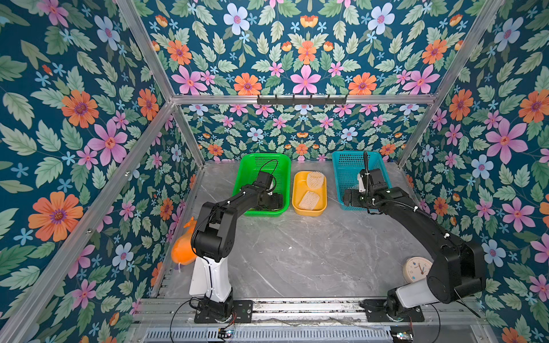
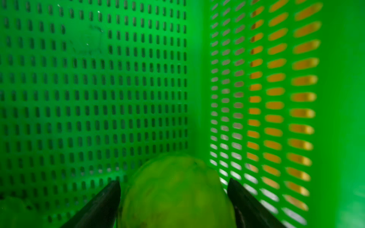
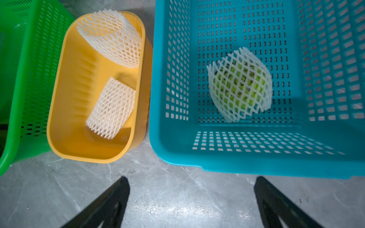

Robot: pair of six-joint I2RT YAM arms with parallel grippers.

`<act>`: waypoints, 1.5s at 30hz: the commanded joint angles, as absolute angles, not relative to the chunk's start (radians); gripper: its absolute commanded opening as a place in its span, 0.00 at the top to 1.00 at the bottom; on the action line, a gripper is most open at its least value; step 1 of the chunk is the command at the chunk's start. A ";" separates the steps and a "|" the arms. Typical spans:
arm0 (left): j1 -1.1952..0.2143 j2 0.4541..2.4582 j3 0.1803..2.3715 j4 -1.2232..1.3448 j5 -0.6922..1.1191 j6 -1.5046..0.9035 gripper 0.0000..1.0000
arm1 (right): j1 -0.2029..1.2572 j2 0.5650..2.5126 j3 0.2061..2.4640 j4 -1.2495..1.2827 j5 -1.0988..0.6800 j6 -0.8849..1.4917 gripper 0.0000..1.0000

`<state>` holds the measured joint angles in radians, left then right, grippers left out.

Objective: Sleeve custard apples in foam nets
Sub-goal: Pick up the custard apple from the basket.

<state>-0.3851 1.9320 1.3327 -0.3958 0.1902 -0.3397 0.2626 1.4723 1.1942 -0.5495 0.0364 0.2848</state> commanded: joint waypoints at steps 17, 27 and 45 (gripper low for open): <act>-0.393 1.829 1.315 -0.307 0.054 -0.349 0.32 | 0.263 1.458 1.186 -0.533 0.056 0.305 0.01; -0.419 1.615 1.204 -0.247 0.109 -0.391 0.33 | 0.262 1.428 1.167 -0.513 0.084 0.337 0.01; -0.802 1.384 0.890 -0.073 0.033 -0.474 0.31 | 0.263 1.339 1.094 -0.480 0.137 0.420 0.01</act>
<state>-0.7639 1.3758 0.9096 -0.1215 0.0738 -0.4648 0.2623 1.3468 1.0969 -0.4900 0.1146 0.3939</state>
